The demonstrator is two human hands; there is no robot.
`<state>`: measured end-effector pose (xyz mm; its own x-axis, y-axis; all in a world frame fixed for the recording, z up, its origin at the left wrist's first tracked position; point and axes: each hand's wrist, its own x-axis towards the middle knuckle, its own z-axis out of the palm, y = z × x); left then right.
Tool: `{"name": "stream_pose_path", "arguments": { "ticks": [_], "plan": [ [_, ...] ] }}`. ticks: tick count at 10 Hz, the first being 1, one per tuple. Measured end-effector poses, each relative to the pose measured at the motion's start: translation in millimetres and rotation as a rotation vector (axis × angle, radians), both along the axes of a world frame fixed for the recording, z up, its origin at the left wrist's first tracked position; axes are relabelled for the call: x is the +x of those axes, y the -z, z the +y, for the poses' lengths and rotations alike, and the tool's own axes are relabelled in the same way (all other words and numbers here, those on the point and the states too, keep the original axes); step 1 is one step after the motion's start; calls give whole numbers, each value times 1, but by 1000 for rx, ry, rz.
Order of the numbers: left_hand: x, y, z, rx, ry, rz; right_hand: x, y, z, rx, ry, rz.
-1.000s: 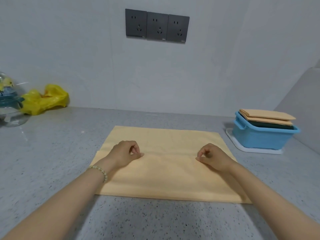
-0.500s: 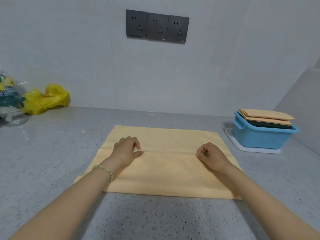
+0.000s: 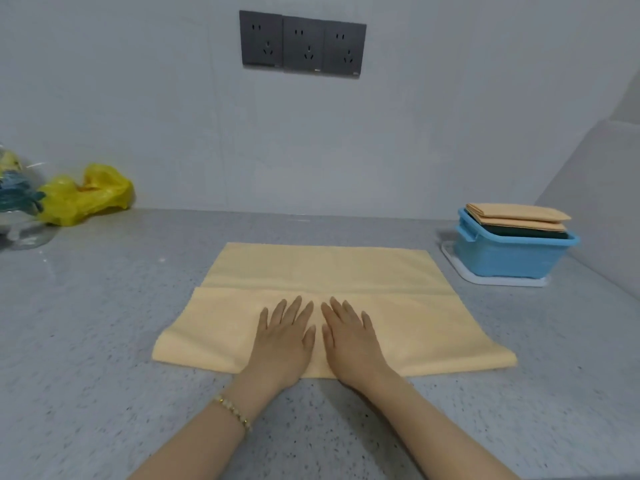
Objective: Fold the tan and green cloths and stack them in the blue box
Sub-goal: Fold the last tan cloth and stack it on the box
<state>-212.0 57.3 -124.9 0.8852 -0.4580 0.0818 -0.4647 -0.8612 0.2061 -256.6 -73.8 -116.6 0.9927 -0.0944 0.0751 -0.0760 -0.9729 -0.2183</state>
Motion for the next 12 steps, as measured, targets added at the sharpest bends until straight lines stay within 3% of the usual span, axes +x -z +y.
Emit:
{"name": "stream_pose_path", "arguments": {
  "ticks": [4, 7, 10, 12],
  "plan": [
    [5, 2, 4, -2, 14, 56, -61, -5, -130, -25, 375, 141],
    [6, 4, 3, -5, 14, 56, -78, -18, -157, -43, 423, 204],
    [5, 0, 1, 19, 12, 74, -19, -29, -36, 73, 55, 57],
    [3, -2, -1, 13, 6, 53, -3, -2, -18, 21, 38, 38]
  ]
}}
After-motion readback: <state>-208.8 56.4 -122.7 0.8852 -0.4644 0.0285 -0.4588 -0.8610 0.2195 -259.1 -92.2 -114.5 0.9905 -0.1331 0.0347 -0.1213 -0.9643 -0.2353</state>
